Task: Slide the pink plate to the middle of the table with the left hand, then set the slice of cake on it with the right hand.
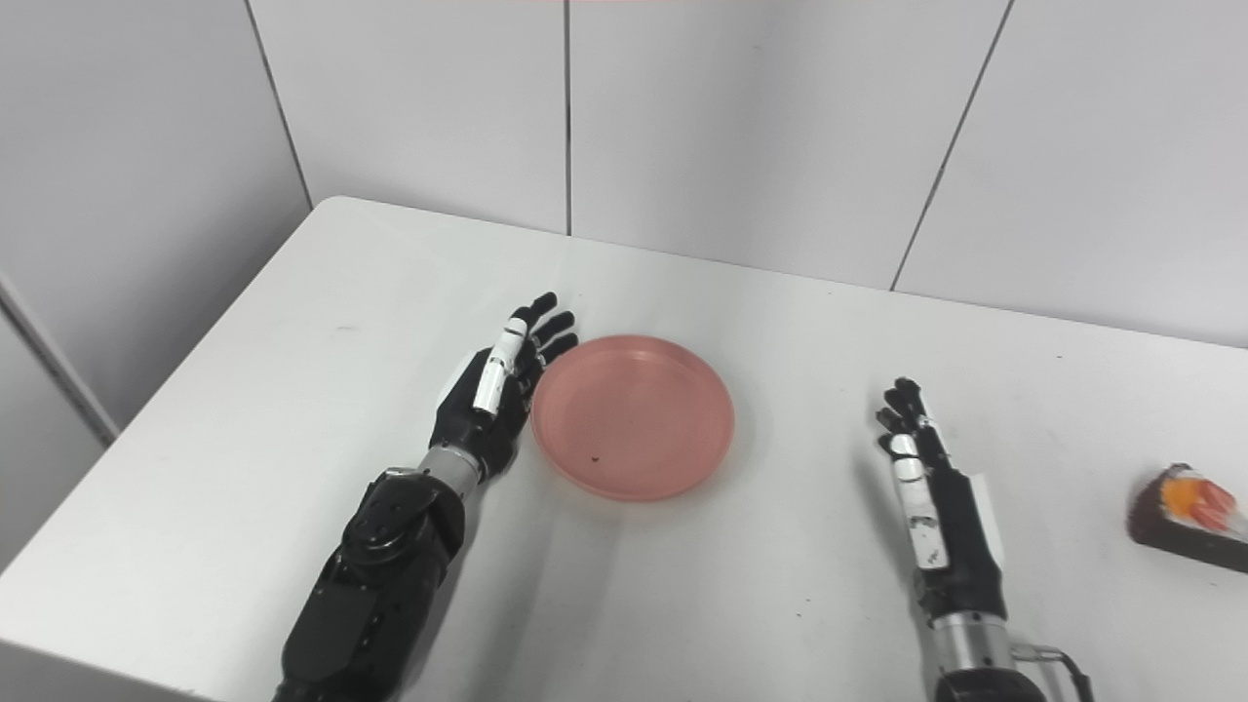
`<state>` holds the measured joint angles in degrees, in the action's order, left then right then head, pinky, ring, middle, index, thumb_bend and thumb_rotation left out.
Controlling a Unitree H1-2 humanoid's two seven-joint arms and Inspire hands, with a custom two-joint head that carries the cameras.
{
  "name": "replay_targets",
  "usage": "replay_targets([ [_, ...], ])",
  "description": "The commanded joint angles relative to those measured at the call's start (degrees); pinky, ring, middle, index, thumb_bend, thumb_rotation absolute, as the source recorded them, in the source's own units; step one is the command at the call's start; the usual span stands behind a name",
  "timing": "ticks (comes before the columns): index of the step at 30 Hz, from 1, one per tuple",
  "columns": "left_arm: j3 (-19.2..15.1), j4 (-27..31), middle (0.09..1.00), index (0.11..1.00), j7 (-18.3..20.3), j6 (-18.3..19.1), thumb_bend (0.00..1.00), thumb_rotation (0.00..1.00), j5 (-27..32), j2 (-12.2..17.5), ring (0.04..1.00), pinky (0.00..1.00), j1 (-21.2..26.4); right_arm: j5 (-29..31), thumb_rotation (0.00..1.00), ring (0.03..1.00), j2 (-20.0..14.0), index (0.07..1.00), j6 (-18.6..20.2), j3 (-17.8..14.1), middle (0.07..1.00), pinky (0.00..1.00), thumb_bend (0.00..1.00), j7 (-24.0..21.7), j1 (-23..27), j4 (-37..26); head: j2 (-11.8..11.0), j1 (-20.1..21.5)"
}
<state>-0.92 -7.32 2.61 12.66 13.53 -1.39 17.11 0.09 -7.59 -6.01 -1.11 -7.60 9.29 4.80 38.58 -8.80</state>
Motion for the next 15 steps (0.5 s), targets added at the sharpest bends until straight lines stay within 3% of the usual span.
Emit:
replay_targets([
  [1,0.75,1.76,0.933,0.932,1.72,1.32,0.42,1.00,0.58,-0.07,0.931,0.92,-0.20,0.34,1.00,0.935,1.78,0.956,1.47,0.81,0.952,0.94,0.31,0.78,-1.71,0.14,0.05,0.65],
  [15,4.59,6.64,0.946,0.942,6.39,5.38,0.40,1.00,1.08,-0.38,0.949,0.96,-3.03,-1.62,1.00,0.947,3.23,0.971,3.90,1.67,0.963,0.95,0.28,2.37,-1.48,-1.26,1.00,5.39],
])
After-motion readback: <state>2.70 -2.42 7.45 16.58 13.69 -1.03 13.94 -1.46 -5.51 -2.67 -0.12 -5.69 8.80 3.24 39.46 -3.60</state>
